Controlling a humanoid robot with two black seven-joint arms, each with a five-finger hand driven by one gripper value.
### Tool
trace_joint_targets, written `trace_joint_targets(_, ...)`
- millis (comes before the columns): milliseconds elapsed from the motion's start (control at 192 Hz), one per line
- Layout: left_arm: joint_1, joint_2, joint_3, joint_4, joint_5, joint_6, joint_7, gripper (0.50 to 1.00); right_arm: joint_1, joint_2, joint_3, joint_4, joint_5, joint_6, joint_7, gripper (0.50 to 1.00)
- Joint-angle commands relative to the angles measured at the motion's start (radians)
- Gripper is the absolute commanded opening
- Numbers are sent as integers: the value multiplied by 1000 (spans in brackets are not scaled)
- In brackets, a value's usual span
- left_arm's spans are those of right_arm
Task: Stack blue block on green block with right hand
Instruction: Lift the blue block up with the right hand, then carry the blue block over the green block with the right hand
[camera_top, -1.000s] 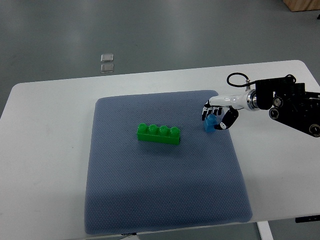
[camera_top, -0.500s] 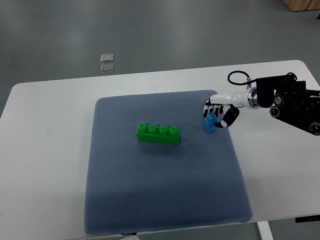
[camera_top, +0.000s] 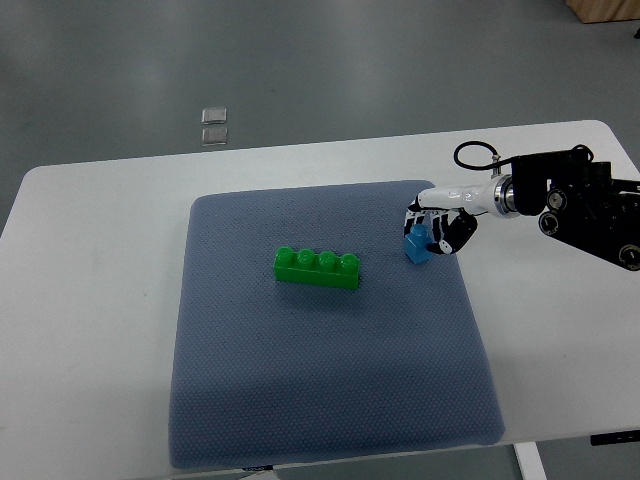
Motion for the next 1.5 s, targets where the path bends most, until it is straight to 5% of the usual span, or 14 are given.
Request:
trace_joint_targets(0, 0, 0, 0, 0, 0, 0, 0, 1000, 0, 1, 1, 0, 2, -10, 6, 500)
trace_joint_targets(375, 0, 0, 0, 0, 0, 0, 0, 1000, 115, 5, 18, 9, 2, -75, 101, 500)
trace_joint_targets(677, 0, 0, 0, 0, 0, 0, 0, 1000, 169, 114, 15, 9, -3, -87, 172, 500)
trace_joint_targets(1073, 0, 0, 0, 0, 0, 0, 0, 1000, 160, 137, -2, 9, -89, -88, 363, 500)
trace_joint_targets(1495, 0, 0, 0, 0, 0, 0, 0, 1000, 146, 169, -92, -1, -133, -154, 415, 500)
